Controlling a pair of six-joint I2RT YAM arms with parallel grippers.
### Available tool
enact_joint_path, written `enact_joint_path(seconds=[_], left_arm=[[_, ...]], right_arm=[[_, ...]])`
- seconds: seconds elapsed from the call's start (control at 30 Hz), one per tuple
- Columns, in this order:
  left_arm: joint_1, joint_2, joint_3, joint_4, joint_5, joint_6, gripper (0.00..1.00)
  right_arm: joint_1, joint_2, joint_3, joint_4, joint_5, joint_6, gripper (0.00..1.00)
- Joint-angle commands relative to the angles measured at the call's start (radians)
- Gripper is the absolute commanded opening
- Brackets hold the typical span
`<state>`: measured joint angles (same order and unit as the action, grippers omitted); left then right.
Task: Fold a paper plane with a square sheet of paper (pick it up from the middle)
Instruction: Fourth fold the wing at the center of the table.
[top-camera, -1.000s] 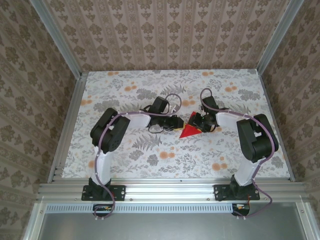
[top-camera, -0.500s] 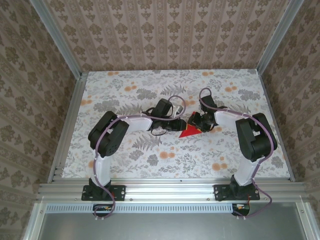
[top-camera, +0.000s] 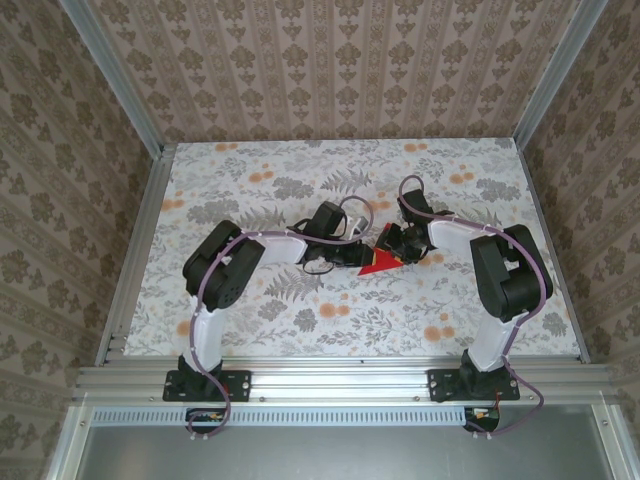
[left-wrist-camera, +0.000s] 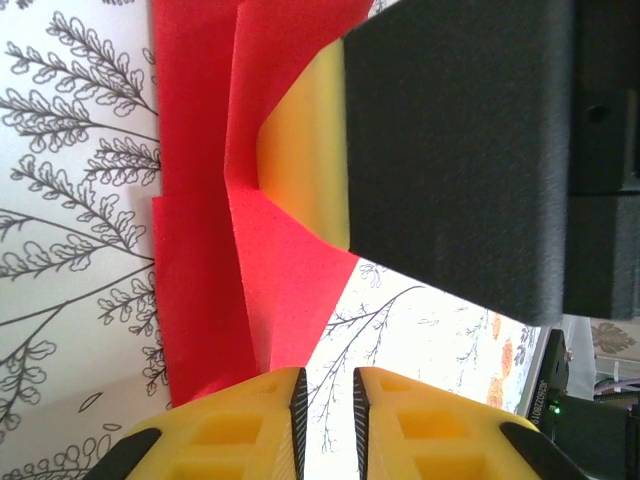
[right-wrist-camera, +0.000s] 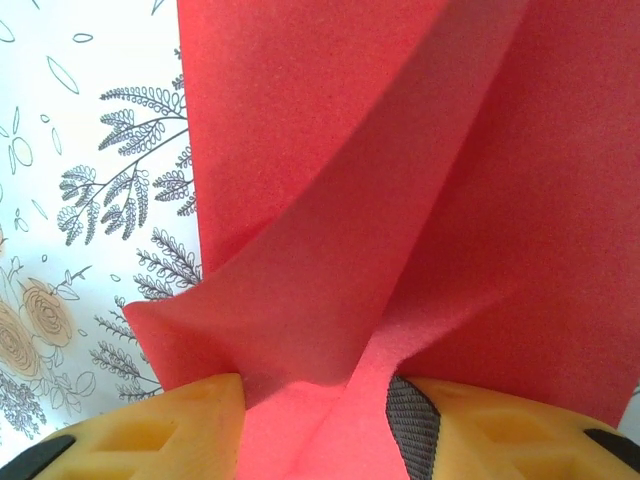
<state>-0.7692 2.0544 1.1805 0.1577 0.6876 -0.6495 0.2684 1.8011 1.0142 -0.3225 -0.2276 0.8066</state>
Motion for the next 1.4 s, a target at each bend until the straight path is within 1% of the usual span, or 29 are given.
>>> enact_joint_path(seconds=[0.0,0.17,0.2,0.43,0.57,0.8,0.9,0.97,1.07,1.17,1.37], left_arm=[[-0.002,0.019,0.025,-0.038,-0.001,0.033,0.20],[-0.002,0.021,0.034,-0.088,-0.037,0.051,0.18],[-0.002,0.022,0.036,-0.099,-0.074,0.055,0.17],[-0.002,0.017,0.045,-0.117,-0.106,0.063,0.17],[-0.002,0.002,0.043,-0.109,-0.096,0.063,0.18],[-0.002,-0.029,0.022,-0.082,-0.087,0.054,0.22],[-0.002,-0.041,0.006,-0.042,-0.051,0.038,0.23],[-0.002,-0.053,-0.012,0.004,-0.008,0.018,0.23],[-0.005,-0.065,-0.032,0.039,0.018,0.007,0.24],[-0.010,-0.064,-0.031,0.029,0.021,0.020,0.24],[-0.022,-0.032,0.006,-0.066,-0.019,0.062,0.25]], right_arm=[[-0.005,0.094,-0.051,-0.141,0.123,0.026,0.48],[-0.005,0.097,-0.054,-0.141,0.125,0.032,0.47],[-0.005,0.097,-0.055,-0.141,0.126,0.032,0.47],[-0.005,0.099,-0.058,-0.136,0.125,0.033,0.47],[-0.006,0.101,-0.060,-0.135,0.126,0.034,0.47],[-0.006,0.111,-0.060,-0.135,0.129,0.039,0.46],[-0.004,0.115,-0.059,-0.139,0.132,0.043,0.45],[-0.002,0.118,-0.058,-0.141,0.136,0.047,0.44],[-0.003,0.120,-0.058,-0.142,0.140,0.051,0.43],[0.000,0.123,-0.057,-0.141,0.142,0.054,0.43],[-0.001,0.126,-0.059,-0.141,0.145,0.060,0.43]])
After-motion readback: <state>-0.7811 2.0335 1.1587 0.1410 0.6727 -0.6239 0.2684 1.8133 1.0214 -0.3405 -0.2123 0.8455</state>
